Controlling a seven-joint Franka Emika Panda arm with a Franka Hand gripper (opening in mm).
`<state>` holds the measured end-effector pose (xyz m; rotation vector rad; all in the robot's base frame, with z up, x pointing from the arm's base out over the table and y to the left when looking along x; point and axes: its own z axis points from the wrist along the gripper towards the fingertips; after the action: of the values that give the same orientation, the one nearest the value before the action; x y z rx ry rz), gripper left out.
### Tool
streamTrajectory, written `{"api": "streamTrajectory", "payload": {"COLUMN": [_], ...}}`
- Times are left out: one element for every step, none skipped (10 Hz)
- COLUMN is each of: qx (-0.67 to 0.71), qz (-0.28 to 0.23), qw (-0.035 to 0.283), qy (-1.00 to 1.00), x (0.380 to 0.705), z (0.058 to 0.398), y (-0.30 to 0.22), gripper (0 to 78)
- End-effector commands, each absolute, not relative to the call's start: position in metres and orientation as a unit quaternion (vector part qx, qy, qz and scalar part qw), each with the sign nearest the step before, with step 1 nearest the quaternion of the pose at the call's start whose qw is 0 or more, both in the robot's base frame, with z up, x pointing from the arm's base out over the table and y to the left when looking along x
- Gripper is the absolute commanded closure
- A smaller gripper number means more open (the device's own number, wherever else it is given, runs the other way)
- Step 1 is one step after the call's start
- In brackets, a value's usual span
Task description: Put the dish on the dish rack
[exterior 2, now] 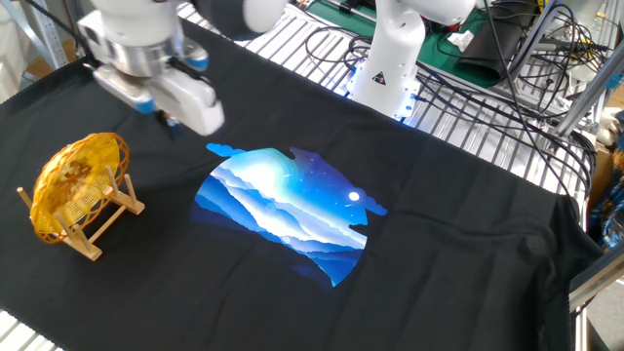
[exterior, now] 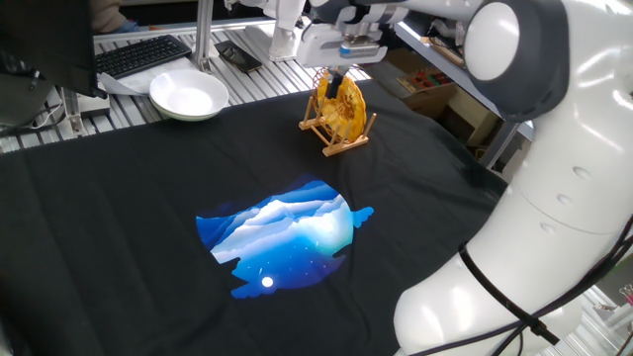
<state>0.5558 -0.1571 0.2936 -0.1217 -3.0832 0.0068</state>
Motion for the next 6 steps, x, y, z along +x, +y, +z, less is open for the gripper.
{"api": "streamTrajectory", "payload": {"qx": [-0.028,-0.029,-0.017,-0.012,-0.011,-0.011], "qz": [-0.020,-0.020,-0.019,-0.019,-0.018,-0.018], "qw": [0.030,0.030,0.034,0.034,0.037,0.040], "qy": [-0.999,-0.999,-0.999,-0.999,-0.999,-0.999], "x": [0.5211,0.5190,0.5140,0.5130,0.5120,0.5121], "z": [0.2936,0.2932,0.2950,0.2956,0.2961,0.2960], "y": [-0.0888,-0.0865,-0.0822,-0.0816,-0.0810,-0.0809], "gripper": [76.4,76.4,76.4,76.4,76.4,76.4]}}
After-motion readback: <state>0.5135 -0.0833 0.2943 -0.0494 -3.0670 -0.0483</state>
